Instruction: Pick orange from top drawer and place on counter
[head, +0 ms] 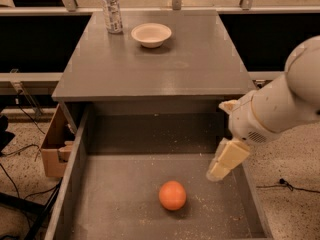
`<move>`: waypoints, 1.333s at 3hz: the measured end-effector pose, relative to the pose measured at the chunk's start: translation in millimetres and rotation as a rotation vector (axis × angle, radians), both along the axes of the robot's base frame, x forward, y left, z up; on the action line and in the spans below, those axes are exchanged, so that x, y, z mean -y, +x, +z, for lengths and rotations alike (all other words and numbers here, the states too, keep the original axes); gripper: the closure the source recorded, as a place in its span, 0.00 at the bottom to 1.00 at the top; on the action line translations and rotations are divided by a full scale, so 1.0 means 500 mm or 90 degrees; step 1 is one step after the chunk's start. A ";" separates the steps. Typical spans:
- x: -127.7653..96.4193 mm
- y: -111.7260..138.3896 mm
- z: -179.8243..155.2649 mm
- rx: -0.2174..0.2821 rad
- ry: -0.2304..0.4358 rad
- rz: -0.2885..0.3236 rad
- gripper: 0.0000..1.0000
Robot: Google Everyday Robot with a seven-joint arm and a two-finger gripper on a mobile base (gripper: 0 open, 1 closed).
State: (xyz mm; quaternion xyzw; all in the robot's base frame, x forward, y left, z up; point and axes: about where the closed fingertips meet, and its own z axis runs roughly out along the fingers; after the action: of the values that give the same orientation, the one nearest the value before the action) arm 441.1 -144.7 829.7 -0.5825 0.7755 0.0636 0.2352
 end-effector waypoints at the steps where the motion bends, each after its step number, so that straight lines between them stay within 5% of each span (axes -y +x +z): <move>1: -0.034 0.014 -0.076 0.018 0.043 -0.022 0.00; 4: -0.113 -0.029 -0.304 -0.046 -0.027 -0.028 0.00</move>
Offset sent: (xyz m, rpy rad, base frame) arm 0.0119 0.0559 -0.1571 -0.0421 0.0438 -0.1071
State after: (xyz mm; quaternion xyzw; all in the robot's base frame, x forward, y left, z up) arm 426.8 -88.4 677.9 -0.5677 0.7972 0.0630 0.1956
